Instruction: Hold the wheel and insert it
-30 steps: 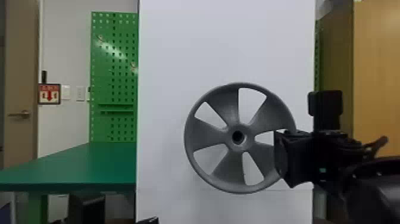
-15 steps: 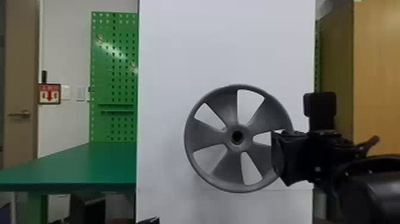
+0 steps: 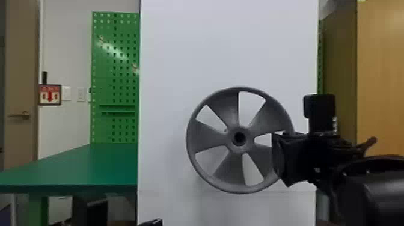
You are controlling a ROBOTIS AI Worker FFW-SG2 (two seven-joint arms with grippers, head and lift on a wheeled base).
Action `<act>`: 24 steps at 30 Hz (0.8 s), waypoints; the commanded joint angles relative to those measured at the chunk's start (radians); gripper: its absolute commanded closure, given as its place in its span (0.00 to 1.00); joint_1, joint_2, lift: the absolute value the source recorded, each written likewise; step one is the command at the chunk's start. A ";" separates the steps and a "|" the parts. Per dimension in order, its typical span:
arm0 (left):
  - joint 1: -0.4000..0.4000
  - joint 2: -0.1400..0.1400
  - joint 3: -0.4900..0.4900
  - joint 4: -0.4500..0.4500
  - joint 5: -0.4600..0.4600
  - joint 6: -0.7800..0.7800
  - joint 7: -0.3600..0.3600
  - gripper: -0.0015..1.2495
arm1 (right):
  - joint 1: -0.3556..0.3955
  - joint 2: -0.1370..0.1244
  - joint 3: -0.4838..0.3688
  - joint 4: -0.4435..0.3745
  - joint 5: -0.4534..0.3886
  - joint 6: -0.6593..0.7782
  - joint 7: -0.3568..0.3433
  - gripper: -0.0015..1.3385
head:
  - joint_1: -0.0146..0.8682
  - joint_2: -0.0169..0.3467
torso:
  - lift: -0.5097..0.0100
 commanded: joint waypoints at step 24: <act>-0.002 0.000 -0.004 0.003 0.002 0.000 0.000 0.40 | -0.019 -0.005 -0.007 0.040 0.005 -0.036 -0.001 0.82 | 0.02 0.07 | 0.03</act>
